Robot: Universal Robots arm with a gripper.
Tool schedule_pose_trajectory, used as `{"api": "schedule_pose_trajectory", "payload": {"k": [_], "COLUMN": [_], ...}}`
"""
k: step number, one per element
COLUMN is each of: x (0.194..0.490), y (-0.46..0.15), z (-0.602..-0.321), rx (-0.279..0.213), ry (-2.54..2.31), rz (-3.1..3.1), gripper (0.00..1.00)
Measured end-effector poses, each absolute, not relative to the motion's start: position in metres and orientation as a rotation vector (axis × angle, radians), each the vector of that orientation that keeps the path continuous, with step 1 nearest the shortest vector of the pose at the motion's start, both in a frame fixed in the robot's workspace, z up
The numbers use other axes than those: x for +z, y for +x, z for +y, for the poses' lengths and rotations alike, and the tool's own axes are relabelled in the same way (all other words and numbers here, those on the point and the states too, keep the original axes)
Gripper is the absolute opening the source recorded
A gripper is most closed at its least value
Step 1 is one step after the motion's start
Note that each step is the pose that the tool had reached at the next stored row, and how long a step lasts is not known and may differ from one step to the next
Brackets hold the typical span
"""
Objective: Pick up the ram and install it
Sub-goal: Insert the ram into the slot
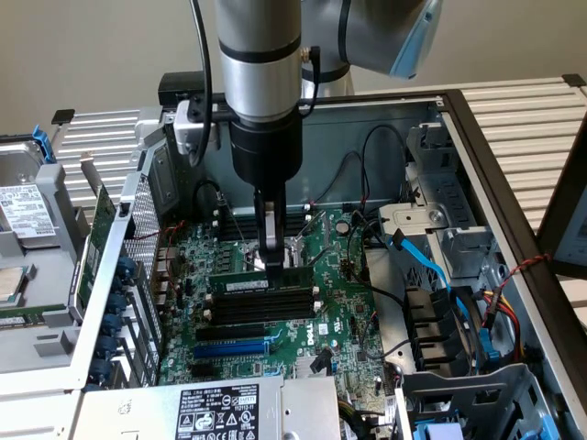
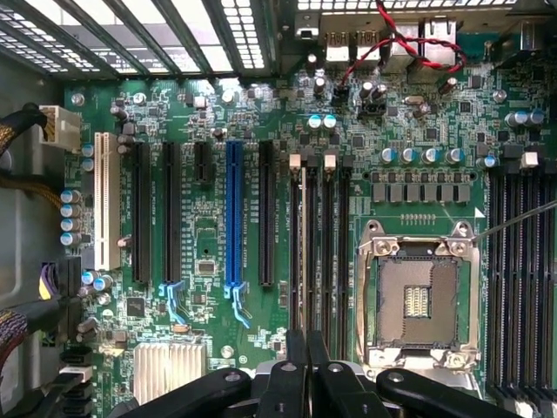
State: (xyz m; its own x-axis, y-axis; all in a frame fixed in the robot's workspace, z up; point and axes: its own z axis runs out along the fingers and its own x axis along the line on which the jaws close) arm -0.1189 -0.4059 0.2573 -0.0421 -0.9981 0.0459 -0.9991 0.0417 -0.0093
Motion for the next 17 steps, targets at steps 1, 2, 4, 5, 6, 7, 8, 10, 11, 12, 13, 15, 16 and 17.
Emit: {"api": "schedule_pose_trajectory", "payload": {"k": [1,2,4,5,6,7,8,10,11,12,13,15,16,17], "x": [0.2571,0.2569,0.2566,0.2565,0.2564,0.2563,0.2561,0.2555,0.2552,0.2550,0.2549,0.2546,0.2546,0.2545], "y": [-0.1188,-0.1187,-0.1187,-0.1187,-0.1188,-0.1187,-0.1188,-0.1188,-0.1187,-0.1185,-0.1184,-0.1178,-0.1175,-0.1171], "z": [-0.4061,-0.4063,-0.4071,-0.4077,-0.4085,-0.4093,-0.4101,-0.4104,-0.4104,-0.4105,-0.4105,-0.4107,-0.4108,-0.4108], "rx": [0.060,0.060,0.060,0.060,0.060,0.060,0.060,0.060,0.060,0.060,0.059,0.057,0.055,0.053], "ry": [2.156,2.156,2.156,2.156,2.156,2.156,2.156,2.156,2.156,2.156,2.155,2.155,2.155,2.155], "rz": [-2.248,-2.248,-2.248,-2.248,-2.248,-2.248,-2.248,-2.248,-2.248,-2.248,-2.247,-2.247,-2.247,-2.247], "gripper": [0.12,0.12,0.12,0.12,0.12,0.12,0.12,0.12,0.12,0.12,0.12,0.12,0.12,0.12]}}
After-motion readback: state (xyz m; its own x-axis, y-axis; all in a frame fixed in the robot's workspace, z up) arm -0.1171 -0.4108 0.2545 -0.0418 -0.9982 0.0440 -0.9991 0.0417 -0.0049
